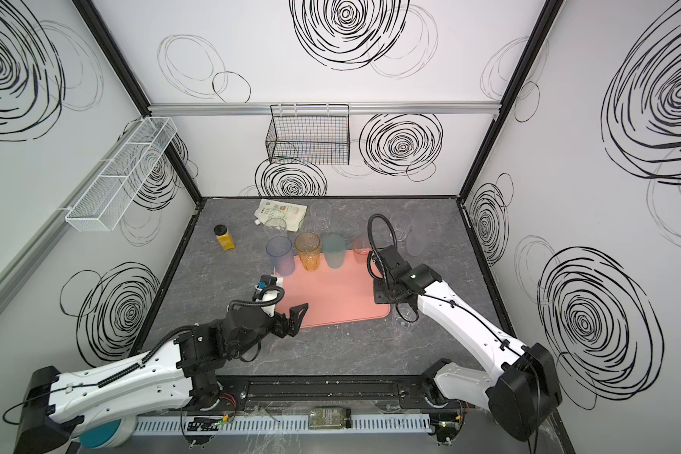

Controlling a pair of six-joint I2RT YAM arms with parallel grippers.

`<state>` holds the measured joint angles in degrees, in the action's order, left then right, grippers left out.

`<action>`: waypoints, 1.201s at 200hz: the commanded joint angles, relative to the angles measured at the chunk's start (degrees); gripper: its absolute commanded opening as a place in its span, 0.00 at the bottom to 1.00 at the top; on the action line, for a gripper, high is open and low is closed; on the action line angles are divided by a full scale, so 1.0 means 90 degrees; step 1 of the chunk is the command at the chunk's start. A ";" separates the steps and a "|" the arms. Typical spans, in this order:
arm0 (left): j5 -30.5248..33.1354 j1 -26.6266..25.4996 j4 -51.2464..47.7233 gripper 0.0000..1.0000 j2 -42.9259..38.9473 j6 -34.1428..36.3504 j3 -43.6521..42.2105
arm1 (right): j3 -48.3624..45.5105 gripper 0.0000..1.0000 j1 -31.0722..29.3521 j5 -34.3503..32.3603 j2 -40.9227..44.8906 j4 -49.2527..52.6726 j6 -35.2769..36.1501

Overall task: Place the glasses into the tray
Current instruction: 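Open the right gripper and lift it off the pink cup, then move the right gripper to a clear glass near the tray and grasp it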

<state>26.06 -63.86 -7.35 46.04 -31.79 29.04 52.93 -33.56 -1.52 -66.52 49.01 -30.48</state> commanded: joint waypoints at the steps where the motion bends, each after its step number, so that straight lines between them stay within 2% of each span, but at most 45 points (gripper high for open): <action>1: 0.0833 -0.0421 -0.0089 0.98 0.0194 -0.0177 0.0034 | -0.0176 0.48 -0.0219 -0.0467 0.0229 0.0669 -0.0541; 25: 0.1096 -0.0721 0.0053 0.99 0.0448 -0.0047 0.0103 | -0.0281 0.48 -0.0361 -0.0562 0.0353 0.0833 -0.0788; 63: 0.0913 -0.0853 0.0593 0.98 0.0836 -0.0013 0.0029 | -0.0575 0.45 -0.0499 -0.0578 0.0333 0.0886 -0.0928; 93: 0.0894 -0.0891 0.0671 0.98 0.1092 -0.0031 -0.0039 | -0.0795 0.39 -0.0499 -0.0563 0.0264 0.0659 -0.0927; 159: 0.0942 -0.0902 0.0738 0.98 0.1051 -0.0022 -0.0280 | -0.1055 0.23 -0.0529 -0.0507 -0.0058 0.0126 -0.0783; 209: 0.0991 -0.0855 0.0734 0.99 0.0994 0.0007 -0.0323 | -0.0744 0.08 -0.0643 -0.0565 -0.0219 0.0284 -0.0751; 240: 0.0981 -0.0717 0.0596 0.98 0.0754 0.0066 -0.0345 | -0.0064 0.04 -0.1041 -0.0669 -0.0121 0.0789 -0.0753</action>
<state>33.52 -71.37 -2.94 55.00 -31.79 26.46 46.37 -40.32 -5.28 -68.34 52.07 -37.04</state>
